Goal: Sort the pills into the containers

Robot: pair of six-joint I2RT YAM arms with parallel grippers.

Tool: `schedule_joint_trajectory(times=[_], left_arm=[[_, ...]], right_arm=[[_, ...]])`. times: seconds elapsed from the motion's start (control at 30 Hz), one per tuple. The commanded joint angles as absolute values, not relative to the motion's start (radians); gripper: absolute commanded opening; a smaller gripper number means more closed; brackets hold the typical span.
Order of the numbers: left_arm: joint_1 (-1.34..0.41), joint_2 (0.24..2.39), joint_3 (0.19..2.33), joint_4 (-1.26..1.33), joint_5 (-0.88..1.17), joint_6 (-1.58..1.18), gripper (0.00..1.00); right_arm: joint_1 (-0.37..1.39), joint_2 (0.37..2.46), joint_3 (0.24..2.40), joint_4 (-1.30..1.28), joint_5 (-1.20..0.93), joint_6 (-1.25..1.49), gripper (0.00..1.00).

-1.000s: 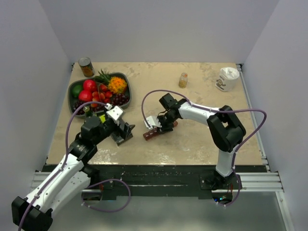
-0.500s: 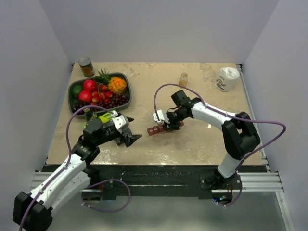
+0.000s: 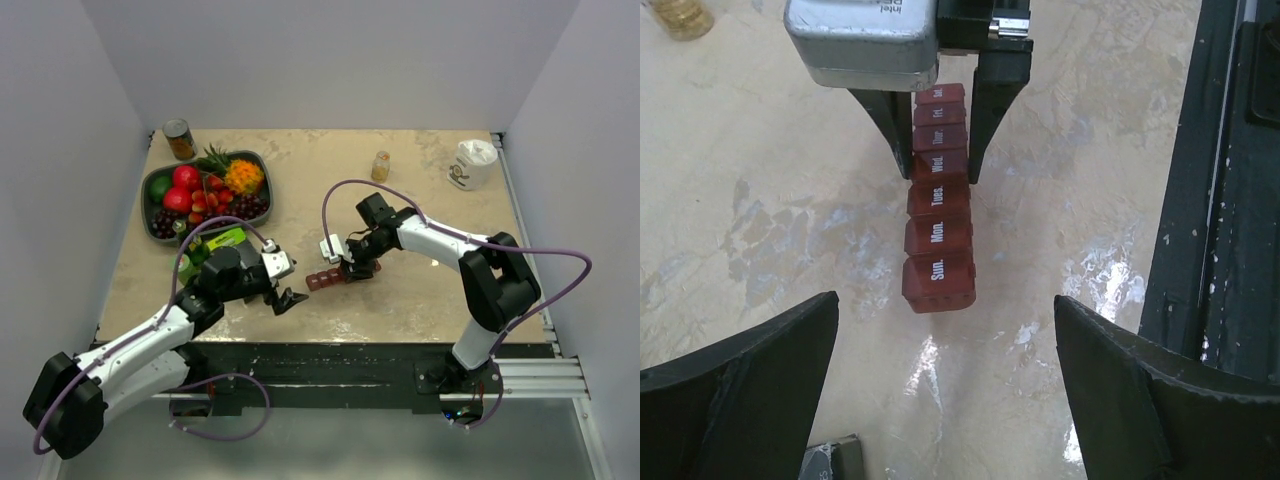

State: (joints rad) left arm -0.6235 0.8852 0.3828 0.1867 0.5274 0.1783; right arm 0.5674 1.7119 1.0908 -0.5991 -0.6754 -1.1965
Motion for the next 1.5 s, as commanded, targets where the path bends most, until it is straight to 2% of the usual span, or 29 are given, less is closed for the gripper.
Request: schedule_joint_trajectory(times=[0.0,0.6,0.77,1.0,1.27,1.37,1.4,1.47], left_arm=[[-0.641,0.9,0.405,0.252,0.499,0.226,0.93],[-0.699,1.069,0.452,0.285,0.419,0.221,0.91],[-0.721,1.158,0.509,0.265,0.397,0.225,0.82],[-0.732,1.181,0.509,0.264,0.391,0.224,0.79],[-0.741,1.218,0.529,0.226,0.408,0.233,0.7],[-0.744,1.229,0.535,0.204,0.402,0.245,0.64],[-0.744,1.232,0.537,0.201,0.397,0.247,0.51],[-0.746,1.229,0.541,0.198,0.388,0.249,0.37]], right_arm=[[0.571,1.687,1.091,-0.591,-0.727,-1.209,0.23],[0.578,1.661,1.094,-0.597,-0.781,-1.209,0.22],[0.578,1.658,1.097,-0.598,-0.795,-1.204,0.22],[0.578,1.655,1.106,-0.606,-0.816,-1.197,0.21],[0.578,1.664,1.114,-0.609,-0.834,-1.177,0.21],[0.578,1.669,1.114,-0.609,-0.834,-1.174,0.21],[0.578,1.67,1.115,-0.607,-0.834,-1.173,0.21],[0.578,1.669,1.114,-0.611,-0.839,-1.173,0.21]])
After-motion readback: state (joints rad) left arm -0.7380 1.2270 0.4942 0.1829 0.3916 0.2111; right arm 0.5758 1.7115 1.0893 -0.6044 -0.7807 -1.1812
